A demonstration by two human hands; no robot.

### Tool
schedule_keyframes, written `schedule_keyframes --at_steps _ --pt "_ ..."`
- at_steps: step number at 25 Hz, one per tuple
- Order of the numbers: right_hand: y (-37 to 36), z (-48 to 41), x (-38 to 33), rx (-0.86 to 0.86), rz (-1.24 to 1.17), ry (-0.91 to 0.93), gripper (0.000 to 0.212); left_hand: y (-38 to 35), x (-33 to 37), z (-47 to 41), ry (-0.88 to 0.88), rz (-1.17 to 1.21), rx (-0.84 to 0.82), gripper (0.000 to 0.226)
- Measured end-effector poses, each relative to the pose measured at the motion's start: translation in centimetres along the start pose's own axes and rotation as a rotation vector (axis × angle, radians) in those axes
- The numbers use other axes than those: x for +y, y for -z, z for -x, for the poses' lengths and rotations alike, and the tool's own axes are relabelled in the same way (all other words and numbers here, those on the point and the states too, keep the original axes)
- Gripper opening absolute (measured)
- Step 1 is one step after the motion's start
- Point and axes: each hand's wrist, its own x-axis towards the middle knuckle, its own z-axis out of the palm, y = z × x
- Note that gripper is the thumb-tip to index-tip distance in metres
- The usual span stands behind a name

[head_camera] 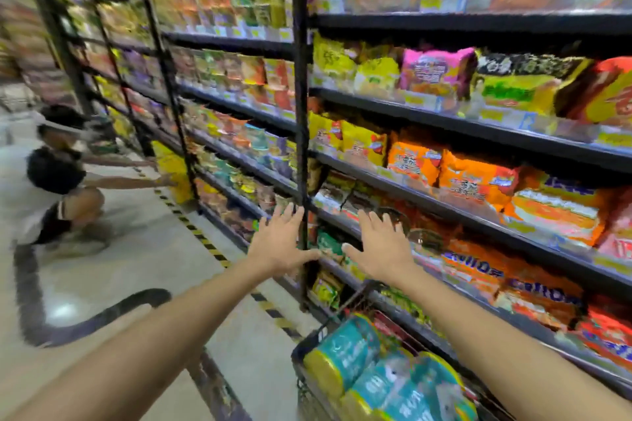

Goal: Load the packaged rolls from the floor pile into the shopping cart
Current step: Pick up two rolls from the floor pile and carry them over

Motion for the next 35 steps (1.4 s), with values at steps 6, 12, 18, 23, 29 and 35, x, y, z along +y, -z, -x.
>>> schedule_keyframes --at_steps 6,12,18,23,29,35 --pt "-4.8 -7.7 -16.8 -0.075 -0.055 0.305 0.076 0.4 -18.5 5.1 0.378 0.007 0.077 0.094" --pt "-12.1 -13.4 -32.8 -0.207 -0.081 0.474 0.074 -1.8 -35.6 11.4 0.690 0.020 0.081 0.093" --pt "-20.5 -17.6 -45.2 -0.379 -0.053 0.660 0.076 -6.0 -47.1 15.7 1.086 0.108 0.076 0.096" --pt "-26.2 -23.1 -54.7 -0.485 -0.002 0.830 0.075 -8.9 -54.5 16.7 1.310 0.092 0.076 0.097" --pt "-28.6 -25.8 -65.0 -0.542 0.095 1.034 0.076 -8.5 -59.7 18.8 1.536 0.147 0.173 0.098" --pt "-31.2 -22.0 -74.9 -0.568 0.166 1.241 0.076 -10.9 -63.4 23.9 1.682 0.229 0.210 0.096"
